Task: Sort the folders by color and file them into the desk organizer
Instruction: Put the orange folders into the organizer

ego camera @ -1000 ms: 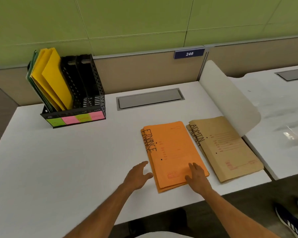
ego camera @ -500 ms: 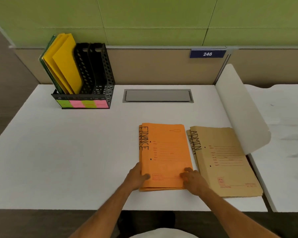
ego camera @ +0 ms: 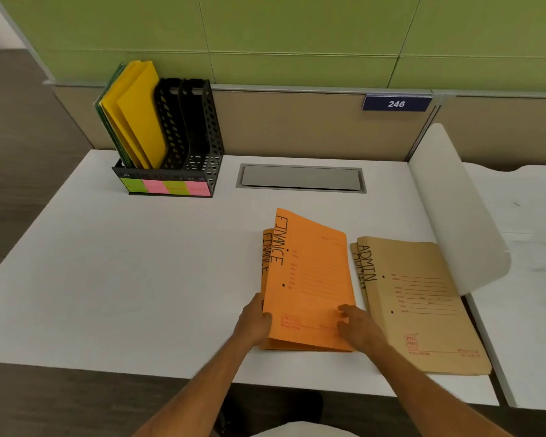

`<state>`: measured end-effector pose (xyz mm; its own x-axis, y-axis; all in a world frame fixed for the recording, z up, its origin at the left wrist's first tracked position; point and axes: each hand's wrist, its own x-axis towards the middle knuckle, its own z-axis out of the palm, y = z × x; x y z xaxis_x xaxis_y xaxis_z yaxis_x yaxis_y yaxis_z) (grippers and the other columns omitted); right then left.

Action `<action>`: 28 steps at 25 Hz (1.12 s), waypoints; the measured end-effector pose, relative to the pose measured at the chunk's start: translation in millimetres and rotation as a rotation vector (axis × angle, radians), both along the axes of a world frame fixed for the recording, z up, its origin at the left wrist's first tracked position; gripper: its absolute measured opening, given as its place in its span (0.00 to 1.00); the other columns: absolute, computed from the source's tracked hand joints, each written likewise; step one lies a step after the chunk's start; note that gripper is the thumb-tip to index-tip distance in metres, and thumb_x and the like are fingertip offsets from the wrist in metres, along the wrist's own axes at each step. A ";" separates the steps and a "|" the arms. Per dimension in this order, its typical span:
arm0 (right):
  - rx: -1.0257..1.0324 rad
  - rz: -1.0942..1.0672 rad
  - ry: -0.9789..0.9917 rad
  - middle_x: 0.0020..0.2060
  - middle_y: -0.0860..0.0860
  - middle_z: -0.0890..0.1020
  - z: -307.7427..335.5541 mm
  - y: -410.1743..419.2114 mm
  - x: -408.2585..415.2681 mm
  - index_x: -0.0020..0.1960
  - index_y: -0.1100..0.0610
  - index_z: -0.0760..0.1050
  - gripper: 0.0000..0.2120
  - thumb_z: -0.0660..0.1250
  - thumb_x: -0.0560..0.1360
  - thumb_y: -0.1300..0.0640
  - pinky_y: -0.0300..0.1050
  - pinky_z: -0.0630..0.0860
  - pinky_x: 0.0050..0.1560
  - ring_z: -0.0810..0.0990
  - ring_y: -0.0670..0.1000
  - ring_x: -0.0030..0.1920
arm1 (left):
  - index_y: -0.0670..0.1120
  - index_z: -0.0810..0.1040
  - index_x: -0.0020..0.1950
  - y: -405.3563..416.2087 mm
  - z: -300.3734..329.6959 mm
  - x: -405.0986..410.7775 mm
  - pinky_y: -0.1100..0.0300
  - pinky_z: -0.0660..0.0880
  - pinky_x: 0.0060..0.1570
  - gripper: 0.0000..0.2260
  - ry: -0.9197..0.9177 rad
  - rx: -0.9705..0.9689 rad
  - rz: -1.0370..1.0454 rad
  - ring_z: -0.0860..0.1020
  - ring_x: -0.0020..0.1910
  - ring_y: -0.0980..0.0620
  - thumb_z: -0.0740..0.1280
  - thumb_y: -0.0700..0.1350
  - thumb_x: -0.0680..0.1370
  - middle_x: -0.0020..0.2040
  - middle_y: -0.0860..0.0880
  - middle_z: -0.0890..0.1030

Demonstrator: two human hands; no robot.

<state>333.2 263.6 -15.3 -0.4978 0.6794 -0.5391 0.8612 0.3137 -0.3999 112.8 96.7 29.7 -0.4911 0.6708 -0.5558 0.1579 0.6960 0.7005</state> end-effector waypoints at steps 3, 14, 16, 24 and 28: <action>0.055 -0.165 0.124 0.69 0.53 0.74 6.9 -0.4 -20.1 0.75 0.52 0.64 0.24 0.60 0.80 0.51 0.52 0.74 0.64 0.75 0.54 0.65 | 0.54 0.70 0.61 -21.9 -3.8 -29.2 0.47 0.83 0.44 0.12 0.054 -0.004 0.033 0.82 0.46 0.50 0.56 0.40 0.81 0.51 0.51 0.81; -0.380 -0.605 0.708 0.53 0.52 0.83 45.0 -77.4 -173.3 0.60 0.53 0.78 0.11 0.63 0.80 0.58 0.56 0.81 0.46 0.83 0.54 0.51 | 0.54 0.69 0.64 -133.5 14.1 -160.2 0.60 0.79 0.36 0.14 0.037 0.121 0.185 0.82 0.49 0.51 0.54 0.39 0.83 0.57 0.53 0.80; -0.399 -0.673 0.726 0.51 0.56 0.84 50.0 -101.7 -199.1 0.56 0.56 0.80 0.10 0.62 0.80 0.61 0.54 0.81 0.42 0.83 0.57 0.49 | 0.54 0.69 0.63 -150.0 19.7 -195.5 0.61 0.79 0.34 0.14 0.027 0.127 0.162 0.82 0.48 0.50 0.54 0.39 0.83 0.56 0.53 0.80; -0.585 -0.748 0.785 0.54 0.57 0.84 64.9 -162.1 -281.1 0.61 0.58 0.78 0.12 0.61 0.81 0.62 0.55 0.80 0.49 0.83 0.58 0.51 | 0.53 0.71 0.63 -206.1 31.2 -296.4 0.59 0.78 0.34 0.14 -0.008 0.194 0.115 0.82 0.45 0.48 0.54 0.38 0.82 0.55 0.51 0.81; -0.763 -0.690 0.786 0.60 0.53 0.82 77.2 -170.2 -302.5 0.63 0.54 0.76 0.11 0.62 0.82 0.54 0.57 0.78 0.58 0.81 0.57 0.61 | 0.55 0.73 0.60 -215.1 34.6 -325.8 0.51 0.81 0.39 0.13 -0.044 0.223 0.089 0.83 0.47 0.44 0.55 0.40 0.82 0.54 0.51 0.82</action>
<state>30.6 93.4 61.9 -0.5279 0.5735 -0.6264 0.2068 -0.6285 -0.7498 -213.0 -118.4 64.3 -0.5321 0.7347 -0.4209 0.0690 0.5330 0.8433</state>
